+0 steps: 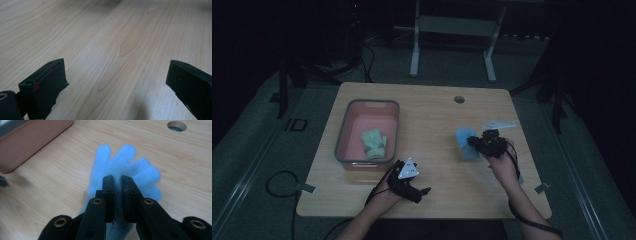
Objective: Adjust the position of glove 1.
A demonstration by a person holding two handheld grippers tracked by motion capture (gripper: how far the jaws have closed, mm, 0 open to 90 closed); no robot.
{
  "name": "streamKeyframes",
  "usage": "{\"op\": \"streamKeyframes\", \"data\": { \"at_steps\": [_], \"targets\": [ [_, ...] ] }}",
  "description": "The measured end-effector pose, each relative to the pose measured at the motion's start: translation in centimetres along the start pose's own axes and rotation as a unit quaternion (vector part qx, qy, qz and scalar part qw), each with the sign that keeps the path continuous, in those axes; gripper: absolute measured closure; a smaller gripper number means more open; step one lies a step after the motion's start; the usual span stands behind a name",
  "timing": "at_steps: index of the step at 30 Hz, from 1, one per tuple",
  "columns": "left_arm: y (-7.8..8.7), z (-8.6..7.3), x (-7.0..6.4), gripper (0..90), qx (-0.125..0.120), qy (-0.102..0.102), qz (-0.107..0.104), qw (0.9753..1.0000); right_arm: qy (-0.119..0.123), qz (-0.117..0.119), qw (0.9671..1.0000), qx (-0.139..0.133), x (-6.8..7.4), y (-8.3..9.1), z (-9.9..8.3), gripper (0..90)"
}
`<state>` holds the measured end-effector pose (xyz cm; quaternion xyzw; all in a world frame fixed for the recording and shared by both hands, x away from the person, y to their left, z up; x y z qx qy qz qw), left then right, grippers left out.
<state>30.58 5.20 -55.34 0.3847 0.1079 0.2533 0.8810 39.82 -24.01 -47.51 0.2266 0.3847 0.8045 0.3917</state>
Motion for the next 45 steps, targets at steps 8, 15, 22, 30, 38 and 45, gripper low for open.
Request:
{"op": "streamKeyframes", "data": {
  "at_steps": [8, 15, 22, 30, 38, 45],
  "targets": [
    [0.2, 0.0, 0.1, 2.7, -0.007, 0.0, 0.006, 1.0, -0.016, 0.003, 0.9999, 0.002, 3.0, -0.8, -1.0, 81.9],
    [0.2, -0.1, 0.1, 2.7, -0.004, -0.002, 0.008, 1.0, -0.018, 0.0, 0.9997, 0.019, 4.3, -3.3, -2.0, 81.4],
    [0.1, -0.2, -0.1, 2.7, -0.004, -0.004, 0.004, 1.0, -0.029, -0.003, 0.9983, 0.05, 4.7, -5.9, -3.3, 80.5],
    [0.0, -0.3, -0.1, 2.7, -0.002, -0.005, 0.003, 1.0, -0.026, -0.011, 0.9979, 0.058, 4.7, -6.9, -4.0, 75.5],
    [0.0, -0.4, -0.1, 2.7, -0.004, -0.005, 0.002, 1.0, 0.011, 0.013, 0.9991, 0.039, 3.5, -5.1, -3.9, 63.6],
    [-0.1, -0.5, 0.0, 2.7, -0.001, -0.009, 0.005, 1.0, 0.03, 0.022, 0.9992, 0.015, 0.2, -1.3, -4.4, 62.4]
  ]
}}
Point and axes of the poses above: each handheld gripper's, and its own axes: y roughly backward along the jaws, z roughly out of its top, x roughly to its left, the point moved 1 cm from there along -y, roughly forward along the jaws, and after that the axes turned 12 degrees about x, right-handed, at the moved point
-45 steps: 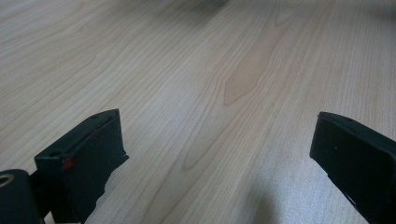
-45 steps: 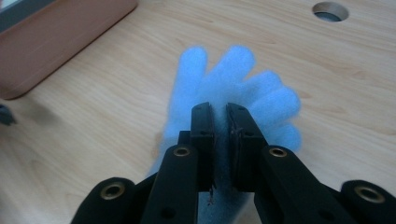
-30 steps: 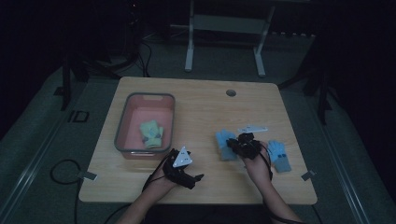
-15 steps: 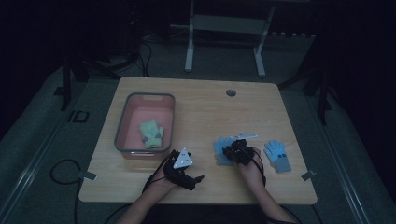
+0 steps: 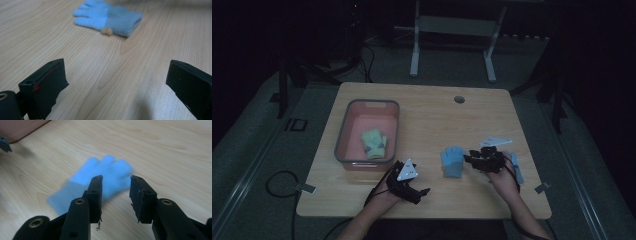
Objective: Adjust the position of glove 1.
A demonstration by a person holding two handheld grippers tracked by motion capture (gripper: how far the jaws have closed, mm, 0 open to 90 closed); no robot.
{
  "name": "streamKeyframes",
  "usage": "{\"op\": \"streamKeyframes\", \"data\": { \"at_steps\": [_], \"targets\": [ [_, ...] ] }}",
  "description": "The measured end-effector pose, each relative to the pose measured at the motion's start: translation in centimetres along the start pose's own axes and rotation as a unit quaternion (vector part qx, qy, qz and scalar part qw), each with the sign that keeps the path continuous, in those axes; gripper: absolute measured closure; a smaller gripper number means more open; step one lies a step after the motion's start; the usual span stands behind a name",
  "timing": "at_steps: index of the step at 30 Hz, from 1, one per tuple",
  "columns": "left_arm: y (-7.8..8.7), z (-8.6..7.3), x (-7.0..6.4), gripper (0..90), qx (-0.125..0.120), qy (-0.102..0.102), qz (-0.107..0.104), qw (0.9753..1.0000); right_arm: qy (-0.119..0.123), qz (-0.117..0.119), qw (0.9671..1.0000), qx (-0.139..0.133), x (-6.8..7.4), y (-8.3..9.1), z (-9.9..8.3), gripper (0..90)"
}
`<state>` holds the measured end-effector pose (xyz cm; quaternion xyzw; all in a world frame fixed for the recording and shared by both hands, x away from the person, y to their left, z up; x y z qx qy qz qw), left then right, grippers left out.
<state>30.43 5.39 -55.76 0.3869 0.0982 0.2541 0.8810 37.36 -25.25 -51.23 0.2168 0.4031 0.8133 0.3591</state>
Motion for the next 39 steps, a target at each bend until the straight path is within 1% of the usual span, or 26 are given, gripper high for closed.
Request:
{"op": "streamKeyframes", "data": {
  "at_steps": [2, 3, 6, 8, 9, 11, 13, 16, 18, 20, 27, 29, 32, 35, 37, 39],
  "targets": [
    [0.0, 0.0, 0.0, 2.7, 0.0, -0.001, 0.001, 1.0, -0.004, -0.002, 1.0, -0.003, -1.0, 0.8, -0.5, 62.2],
    [0.0, 0.0, 0.0, 2.7, -0.001, 0.0, 0.0, 1.0, -0.008, -0.006, 0.9999, -0.007, -1.7, 1.3, -0.9, 62.1],
    [0.0, -0.1, 0.0, 2.7, 0.001, 0.0, 0.0, 1.0, -0.02, -0.018, 0.9996, -0.008, -3.5, 2.4, -2.0, 62.0],
    [0.0, -0.1, 0.0, 2.7, 0.001, 0.001, -0.001, 1.0, -0.027, -0.023, 0.9994, -0.004, -4.4, 2.9, -2.7, 62.0],
    [0.0, -0.1, 0.1, 2.7, 0.001, 0.0, 0.0, 1.0, -0.029, -0.029, 0.9991, -0.005, -4.9, 3.2, -3.1, 62.0],
    [0.0, -0.1, 0.1, 2.7, 0.001, 0.001, 0.0, 1.0, -0.036, -0.032, 0.9988, -0.001, -5.7, 3.6, -3.8, 62.0],
    [0.0, -0.1, 0.1, 2.7, 0.001, 0.0, 0.0, 1.0, -0.04, -0.041, 0.9983, 0.0, -6.4, 3.9, -4.3, 62.0],
    [0.0, -0.1, 0.0, 2.7, 0.001, 0.001, -0.001, 1.0, -0.038, -0.048, 0.9981, 0.003, -7.3, 4.4, -5.1, 61.7],
    [0.0, -0.1, 0.0, 2.7, 0.001, 0.002, -0.001, 1.0, -0.039, -0.047, 0.9981, 0.002, -7.8, 4.6, -5.7, 61.4],
    [0.0, -0.1, 0.0, 2.7, 0.001, 0.002, 0.0, 1.0, -0.036, -0.05, 0.9981, 0.007, -8.2, 4.8, -6.2, 60.8],
    [-0.1, -0.1, 0.0, 2.7, 0.003, 0.001, -0.001, 1.0, -0.026, -0.043, 0.9985, 0.022, -9.4, 4.9, -7.7, 59.3],
    [-0.1, -0.1, 0.0, 2.7, 0.003, 0.003, -0.001, 1.0, -0.022, -0.04, 0.9986, 0.027, -9.6, 4.7, -8.2, 59.3],
    [-0.1, -0.1, 0.0, 2.7, 0.002, 0.002, -0.002, 1.0, -0.012, -0.044, 0.9984, 0.034, -9.9, 4.2, -8.7, 59.3],
    [-0.1, -0.1, 0.0, 2.7, 0.003, 0.001, -0.001, 1.0, -0.012, -0.047, 0.9981, 0.039, -10.2, 3.8, -9.1, 59.3],
    [-0.1, -0.1, 0.1, 2.7, 0.004, 0.002, -0.001, 1.0, -0.013, -0.047, 0.9981, 0.037, -10.4, 3.5, -9.4, 59.7],
    [-0.1, -0.1, 0.1, 2.7, 0.003, 0.003, -0.002, 1.0, -0.011, -0.048, 0.9979, 0.042, -10.6, 3.1, -9.7, 59.7]
  ]
}}
Point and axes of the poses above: each handheld gripper's, and its own axes: y roughly backward along the jaws, z roughly out of its top, x roughly to its left, the point moved 1 cm from there along -y, roughly forward along the jaws, and after that the axes turned 12 degrees about x, right-handed, at the moved point
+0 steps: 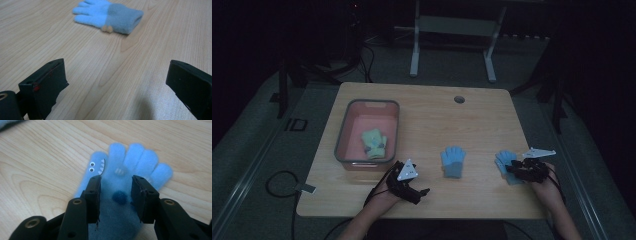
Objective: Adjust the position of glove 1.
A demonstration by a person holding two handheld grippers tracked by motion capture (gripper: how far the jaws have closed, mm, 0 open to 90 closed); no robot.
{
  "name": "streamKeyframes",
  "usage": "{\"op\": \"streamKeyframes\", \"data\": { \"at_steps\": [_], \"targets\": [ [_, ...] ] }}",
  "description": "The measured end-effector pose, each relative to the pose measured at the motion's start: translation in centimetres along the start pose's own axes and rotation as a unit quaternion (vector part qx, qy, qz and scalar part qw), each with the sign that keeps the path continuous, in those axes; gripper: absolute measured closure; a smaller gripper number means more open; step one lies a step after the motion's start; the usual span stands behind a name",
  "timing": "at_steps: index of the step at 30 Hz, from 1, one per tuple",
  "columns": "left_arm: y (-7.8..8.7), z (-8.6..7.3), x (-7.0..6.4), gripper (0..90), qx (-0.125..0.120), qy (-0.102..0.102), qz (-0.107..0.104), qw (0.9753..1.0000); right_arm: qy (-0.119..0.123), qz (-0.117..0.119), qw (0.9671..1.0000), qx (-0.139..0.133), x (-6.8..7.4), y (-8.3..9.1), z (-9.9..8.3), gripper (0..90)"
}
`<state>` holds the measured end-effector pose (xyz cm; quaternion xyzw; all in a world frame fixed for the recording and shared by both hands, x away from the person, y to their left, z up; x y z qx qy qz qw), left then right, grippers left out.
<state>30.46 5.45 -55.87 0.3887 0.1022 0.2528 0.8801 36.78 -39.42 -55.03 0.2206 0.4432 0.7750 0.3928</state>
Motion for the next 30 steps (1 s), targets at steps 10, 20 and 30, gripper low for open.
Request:
{"op": "streamKeyframes", "data": {
  "at_steps": [10, 20, 30],
  "targets": [
    [0.0, 0.0, -0.1, 2.7, 0.0, 0.002, 0.001, 1.0, -0.029, -0.01, 0.9995, 0.007, 0.8, 0.0, 0.2, 83.9],
    [0.1, 0.0, -0.1, 2.7, -0.004, 0.002, 0.001, 1.0, -0.077, -0.029, 0.9956, -0.045, 3.0, 3.4, 2.8, 85.3],
    [0.1, 0.0, -0.1, 2.7, -0.006, 0.003, 0.001, 1.0, -0.093, -0.035, 0.9933, -0.058, 5.4, 4.4, 5.0, 85.3]
  ]
}}
Point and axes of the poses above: each handheld gripper's, and its own axes: y roughly backward along the jaws, z roughly out of its top, x roughly to its left, the point moved 1 cm from there along -y, roughly forward along the jaws, and after that the axes turned 12 degrees about x, right-handed, at the moved point
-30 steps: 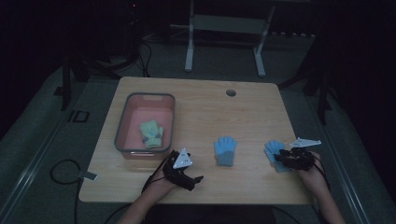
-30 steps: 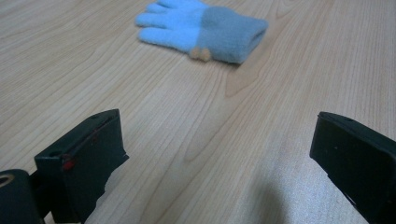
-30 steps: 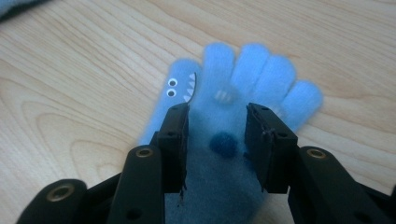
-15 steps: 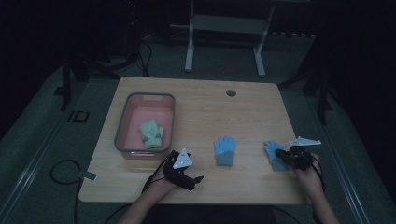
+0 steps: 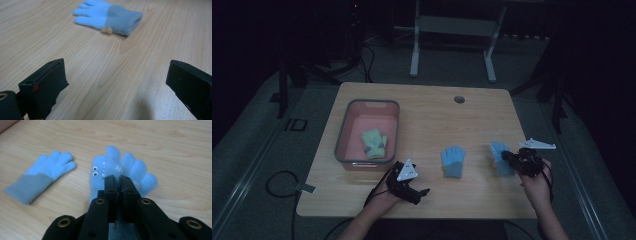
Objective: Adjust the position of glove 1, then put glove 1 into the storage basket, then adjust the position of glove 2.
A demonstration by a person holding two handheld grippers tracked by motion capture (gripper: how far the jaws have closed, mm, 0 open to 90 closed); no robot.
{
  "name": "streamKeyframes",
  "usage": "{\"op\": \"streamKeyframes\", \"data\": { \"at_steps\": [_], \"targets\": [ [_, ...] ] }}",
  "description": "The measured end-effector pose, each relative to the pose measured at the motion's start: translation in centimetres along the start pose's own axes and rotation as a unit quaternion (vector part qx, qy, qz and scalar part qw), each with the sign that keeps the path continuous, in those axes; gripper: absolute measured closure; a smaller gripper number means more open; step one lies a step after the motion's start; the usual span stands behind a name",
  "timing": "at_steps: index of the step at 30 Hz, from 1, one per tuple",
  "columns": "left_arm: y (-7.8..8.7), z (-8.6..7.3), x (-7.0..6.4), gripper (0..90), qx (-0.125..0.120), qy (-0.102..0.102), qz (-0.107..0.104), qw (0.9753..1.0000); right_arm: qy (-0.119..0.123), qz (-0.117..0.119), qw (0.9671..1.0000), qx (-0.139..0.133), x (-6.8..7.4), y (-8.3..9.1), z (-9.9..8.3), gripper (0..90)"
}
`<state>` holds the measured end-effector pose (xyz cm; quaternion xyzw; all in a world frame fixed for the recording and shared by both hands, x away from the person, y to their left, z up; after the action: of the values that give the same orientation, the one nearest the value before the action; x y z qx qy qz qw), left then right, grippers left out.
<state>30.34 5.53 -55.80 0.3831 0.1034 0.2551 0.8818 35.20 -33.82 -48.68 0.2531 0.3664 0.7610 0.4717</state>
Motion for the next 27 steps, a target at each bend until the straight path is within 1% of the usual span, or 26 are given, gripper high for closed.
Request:
{"op": "streamKeyframes", "data": {
  "at_steps": [1, 4, 5, 7, 11, 12, 14, 15, 16, 18, 19, 20, 22, 24, 26, 27],
  "targets": [
    [0.0, 0.0, 0.0, 2.7, 0.0, 0.001, 0.0, 1.0, -0.009, 0.002, 1.0, -0.001, 0.2, -0.1, 0.2, 85.3],
    [0.0, 0.0, 0.0, 2.7, -0.001, 0.0, -0.001, 1.0, -0.011, 0.003, 0.9999, 0.001, 0.8, -0.3, 0.4, 85.3],
    [0.0, 0.0, 0.0, 2.7, -0.001, 0.0, -0.001, 1.0, -0.011, 0.003, 0.9999, 0.001, 0.8, -0.3, 0.4, 85.3],
    [0.0, 0.0, 0.0, 2.7, 0.0, -0.002, -0.001, 1.0, -0.004, 0.004, 1.0, 0.0, 1.5, -0.5, 0.6, 85.3],
    [0.0, 0.1, 0.0, 2.7, 0.0, -0.003, 0.0, 1.0, -0.003, 0.001, 1.0, 0.004, 2.4, -0.9, 0.9, 85.3],
    [0.0, 0.1, 0.0, 2.7, 0.0, -0.003, 0.0, 1.0, 0.001, 0.004, 1.0, 0.003, 2.7, -1.1, 0.9, 85.3],
    [0.0, 0.1, -0.1, 2.7, 0.0, -0.003, 0.0, 1.0, 0.012, 0.001, 0.9999, 0.007, 3.5, -1.5, 0.9, 85.3],
    [0.0, 0.1, -0.1, 2.7, 0.0, -0.003, 0.0, 1.0, 0.012, 0.001, 0.9999, 0.007, 3.5, -1.5, 0.9, 85.3],
    [0.0, 0.1, -0.1, 2.7, 0.0, -0.003, 0.0, 1.0, 0.016, 0.002, 0.9998, 0.013, 4.0, -2.0, 0.9, 85.3],
    [0.0, 0.1, -0.1, 2.7, 0.001, -0.004, -0.001, 1.0, 0.021, 0.0, 0.9996, 0.018, 4.4, -2.5, 0.9, 85.3],
    [0.0, 0.1, -0.1, 2.7, 0.001, -0.004, -0.001, 1.0, 0.021, 0.0, 0.9996, 0.018, 4.4, -2.5, 0.9, 85.3],
    [0.0, 0.1, -0.1, 2.7, 0.001, -0.004, 0.0, 1.0, 0.017, 0.0, 0.9997, 0.02, 4.6, -3.0, 0.8, 85.3],
    [0.0, 0.1, -0.1, 2.7, 0.001, -0.004, -0.001, 1.0, 0.013, 0.001, 0.9996, 0.023, 4.7, -3.3, 0.7, 85.2],
    [0.0, 0.1, -0.1, 2.7, 0.002, -0.005, 0.0, 1.0, 0.013, -0.002, 0.9996, 0.025, 4.8, -3.5, 0.6, 85.3],
    [0.0, 0.1, -0.1, 2.7, 0.003, -0.006, -0.001, 1.0, 0.014, 0.0, 0.9996, 0.026, 4.8, -3.6, 0.5, 85.2],
    [0.0, 0.1, -0.1, 2.7, 0.003, -0.005, -0.001, 1.0, 0.008, -0.001, 0.9995, 0.029, 4.7, -3.7, 0.4, 85.2]
  ]
}}
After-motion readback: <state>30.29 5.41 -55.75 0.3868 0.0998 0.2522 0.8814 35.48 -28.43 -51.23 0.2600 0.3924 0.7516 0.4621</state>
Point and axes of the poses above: each handheld gripper's, and its own axes: y roughly backward along the jaws, z roughly out of its top, x roughly to its left, the point moved 1 cm from there along -y, roughly forward along the jaws, and after that the axes turned 12 degrees about x, right-handed, at the moved point
